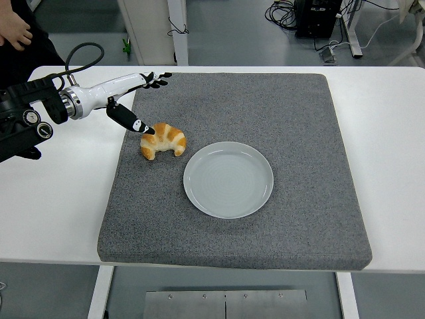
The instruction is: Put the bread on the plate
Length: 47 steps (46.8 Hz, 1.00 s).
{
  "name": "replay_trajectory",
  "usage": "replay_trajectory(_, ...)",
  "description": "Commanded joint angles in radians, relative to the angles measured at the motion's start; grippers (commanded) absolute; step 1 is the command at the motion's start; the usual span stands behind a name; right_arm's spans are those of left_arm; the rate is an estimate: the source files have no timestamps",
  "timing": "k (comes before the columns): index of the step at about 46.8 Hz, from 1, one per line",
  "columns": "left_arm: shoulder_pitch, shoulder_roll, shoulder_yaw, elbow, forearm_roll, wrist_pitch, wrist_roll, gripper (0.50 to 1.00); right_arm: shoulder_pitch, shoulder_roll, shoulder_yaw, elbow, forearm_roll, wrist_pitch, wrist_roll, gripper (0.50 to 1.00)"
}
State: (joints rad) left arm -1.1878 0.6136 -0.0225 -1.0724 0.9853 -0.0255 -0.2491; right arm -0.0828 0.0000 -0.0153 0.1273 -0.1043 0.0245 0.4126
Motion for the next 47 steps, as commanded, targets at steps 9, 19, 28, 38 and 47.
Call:
replay_trajectory(9, 0.005, -0.011, 0.039, 0.0, 0.064, 0.007, 0.001, 0.968, 0.0, 0.0, 0.0, 0.0, 0.0, 0.0, 0.0, 1.0)
replay_trajectory(19, 0.02, -0.014, 0.039, 0.0, 0.067, 0.016, 0.001, 0.968, 0.0, 0.0, 0.0, 0.0, 0.0, 0.0, 0.0, 1.0)
replay_trajectory(28, 0.036, -0.026, 0.059, 0.002, 0.108, 0.076, 0.002, 0.968, 0.0, 0.0, 0.0, 0.0, 0.0, 0.0, 0.0, 1.0)
replay_trajectory(38, 0.037, -0.049, 0.102, 0.002, 0.108, 0.118, 0.002, 0.966, 0.0, 0.0, 0.0, 0.0, 0.0, 0.0, 0.0, 1.0)
replay_trajectory(47, 0.043, -0.061, 0.104, 0.005, 0.108, 0.144, 0.002, 0.966, 0.0, 0.0, 0.0, 0.0, 0.0, 0.0, 0.0, 1.0)
